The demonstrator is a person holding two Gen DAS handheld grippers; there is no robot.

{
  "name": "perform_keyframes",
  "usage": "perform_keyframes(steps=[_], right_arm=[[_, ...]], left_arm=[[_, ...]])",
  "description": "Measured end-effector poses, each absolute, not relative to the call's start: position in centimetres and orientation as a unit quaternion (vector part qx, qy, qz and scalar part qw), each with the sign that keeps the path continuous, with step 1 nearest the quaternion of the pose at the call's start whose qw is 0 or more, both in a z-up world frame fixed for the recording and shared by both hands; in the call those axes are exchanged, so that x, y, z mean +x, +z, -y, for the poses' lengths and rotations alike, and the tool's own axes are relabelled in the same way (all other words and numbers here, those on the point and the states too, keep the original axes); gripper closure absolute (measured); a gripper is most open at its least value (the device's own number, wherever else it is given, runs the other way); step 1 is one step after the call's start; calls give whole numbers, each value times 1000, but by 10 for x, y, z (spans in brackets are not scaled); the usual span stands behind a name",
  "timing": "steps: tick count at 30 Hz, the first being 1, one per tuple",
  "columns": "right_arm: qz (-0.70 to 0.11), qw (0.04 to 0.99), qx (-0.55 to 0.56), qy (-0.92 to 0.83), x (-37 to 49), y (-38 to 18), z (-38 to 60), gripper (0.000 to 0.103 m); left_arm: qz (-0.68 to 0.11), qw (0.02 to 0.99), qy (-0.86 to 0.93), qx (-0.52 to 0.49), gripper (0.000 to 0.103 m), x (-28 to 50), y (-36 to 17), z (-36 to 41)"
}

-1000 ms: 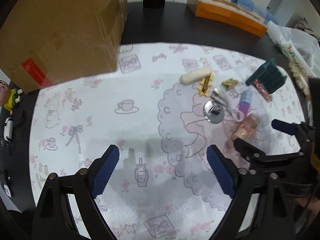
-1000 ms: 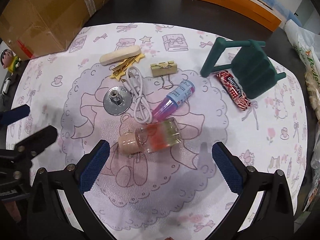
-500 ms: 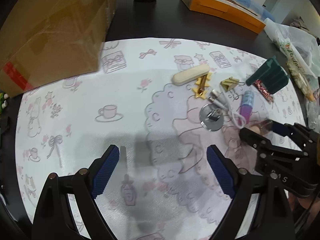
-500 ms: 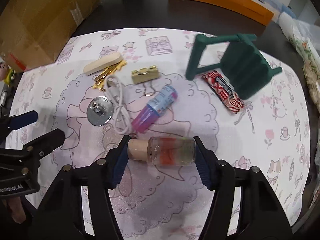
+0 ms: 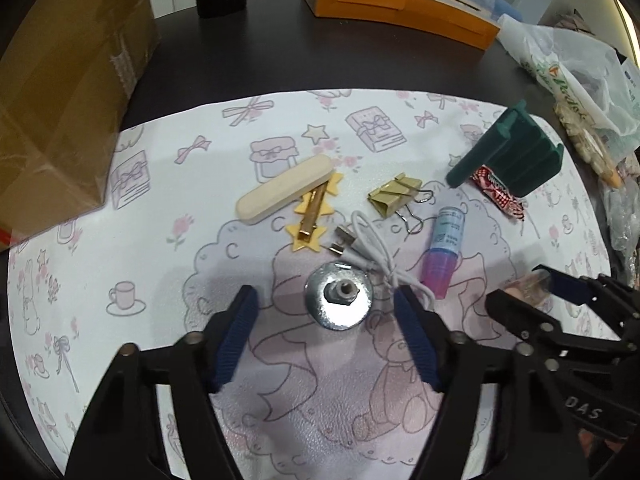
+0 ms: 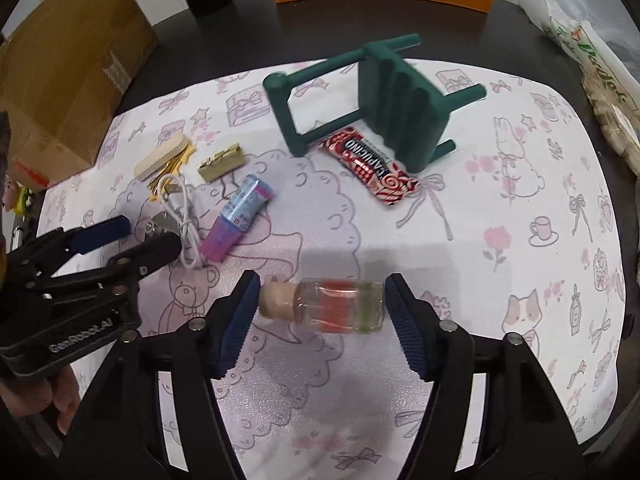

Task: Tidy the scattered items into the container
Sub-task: 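Grasp the pink-and-blue tube with the right tool while the left tool grasps the silver disc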

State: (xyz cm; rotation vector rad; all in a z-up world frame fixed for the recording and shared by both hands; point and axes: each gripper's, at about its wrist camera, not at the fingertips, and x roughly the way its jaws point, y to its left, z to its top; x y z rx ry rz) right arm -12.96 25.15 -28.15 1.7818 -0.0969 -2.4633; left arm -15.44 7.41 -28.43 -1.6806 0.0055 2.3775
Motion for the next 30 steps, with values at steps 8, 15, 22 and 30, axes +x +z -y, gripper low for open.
perform_keyframes(steps=[8, 15, 22, 30], right_arm=[[51, 58, 577, -813, -153, -276, -241, 22], [42, 59, 586, -807, -174, -288, -212, 21], [-19, 49, 587, -808, -174, -295, -196, 62], [11, 61, 593, -803, -171, -289, -213, 84]], left_arm=[[-3, 113, 815, -569, 77, -156, -284, -70], [11, 109, 813, -572, 77, -151, -284, -57], [14, 95, 811, -577, 77, -147, -283, -41], [20, 94, 811, -577, 88, -145, -282, -39]])
